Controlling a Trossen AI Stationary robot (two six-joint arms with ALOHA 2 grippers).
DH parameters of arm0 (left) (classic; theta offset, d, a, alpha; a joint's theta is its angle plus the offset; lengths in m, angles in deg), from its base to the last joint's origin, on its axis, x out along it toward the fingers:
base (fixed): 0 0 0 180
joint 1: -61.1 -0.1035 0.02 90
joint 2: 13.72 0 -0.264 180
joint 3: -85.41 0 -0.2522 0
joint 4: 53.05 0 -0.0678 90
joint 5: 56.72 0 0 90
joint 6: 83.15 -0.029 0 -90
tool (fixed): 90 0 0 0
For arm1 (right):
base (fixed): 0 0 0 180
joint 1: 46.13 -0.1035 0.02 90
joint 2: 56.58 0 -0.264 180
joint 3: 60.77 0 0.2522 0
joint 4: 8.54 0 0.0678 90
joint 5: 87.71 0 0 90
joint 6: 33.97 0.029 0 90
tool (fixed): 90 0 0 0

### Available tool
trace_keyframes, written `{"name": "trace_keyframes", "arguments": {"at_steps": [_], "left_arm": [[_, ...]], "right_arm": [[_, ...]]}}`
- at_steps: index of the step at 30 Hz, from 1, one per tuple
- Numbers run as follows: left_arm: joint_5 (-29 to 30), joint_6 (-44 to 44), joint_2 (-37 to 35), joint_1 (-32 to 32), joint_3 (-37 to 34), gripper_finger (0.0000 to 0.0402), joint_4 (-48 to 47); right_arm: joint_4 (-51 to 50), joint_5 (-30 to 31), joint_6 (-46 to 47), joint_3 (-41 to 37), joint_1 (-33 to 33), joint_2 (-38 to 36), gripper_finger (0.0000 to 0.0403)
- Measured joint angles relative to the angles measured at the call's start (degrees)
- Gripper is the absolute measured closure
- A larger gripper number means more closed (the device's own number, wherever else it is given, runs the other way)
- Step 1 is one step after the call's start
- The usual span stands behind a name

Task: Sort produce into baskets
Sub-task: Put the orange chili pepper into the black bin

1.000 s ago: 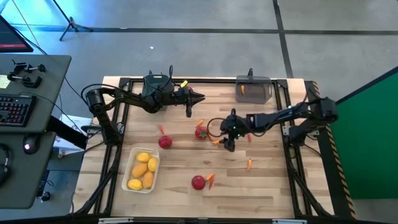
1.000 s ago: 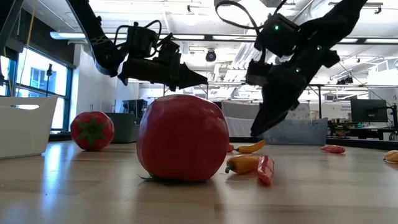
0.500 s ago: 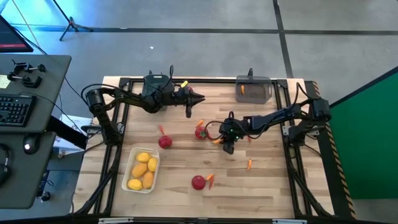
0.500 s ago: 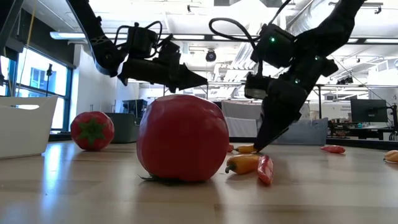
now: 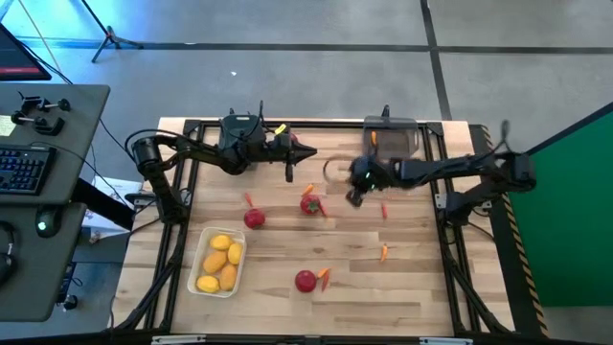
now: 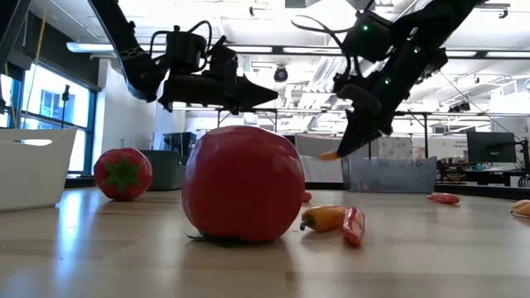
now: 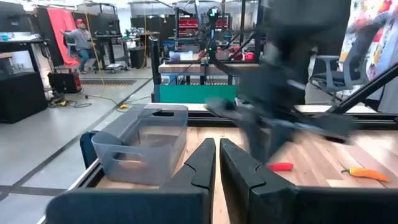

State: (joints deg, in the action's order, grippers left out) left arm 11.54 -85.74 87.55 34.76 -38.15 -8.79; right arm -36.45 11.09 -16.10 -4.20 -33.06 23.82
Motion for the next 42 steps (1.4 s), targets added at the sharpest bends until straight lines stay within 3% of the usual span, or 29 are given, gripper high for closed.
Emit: {"name": "trace_keyframes", "arguments": {"at_steps": [9, 18, 28, 33, 42], "left_arm": [[0.3, 3.4, 0.0, -2.1, 0.0, 0.0401, 3.7], [0.0, 2.5, 0.0, -4.1, 0.0, 0.0401, 2.2], [0.0, 2.4, 0.0, -4.0, 0.0, 0.0401, 2.2], [0.0, 2.4, 0.0, -4.0, 0.0, 0.0401, 2.1], [0.0, 2.4, 0.0, -4.0, 0.0, 0.0401, 1.8]], "right_arm": [[-6.6, 15.4, 3.7, 0.0, 16.4, -10.5, 0.0401], [-7.8, 12.6, 6.2, 0.0, 27.8, -5.2, 0.0402], [-6.4, 10.5, 4.1, 0.0, 33.1, 0.8, 0.0394], [-6.5, 9.6, 3.9, 0.0, 33.7, 1.9, 0.0363], [-13.7, 10.0, 4.0, 5.4, 32.1, 0.8, 0.0255]]}}
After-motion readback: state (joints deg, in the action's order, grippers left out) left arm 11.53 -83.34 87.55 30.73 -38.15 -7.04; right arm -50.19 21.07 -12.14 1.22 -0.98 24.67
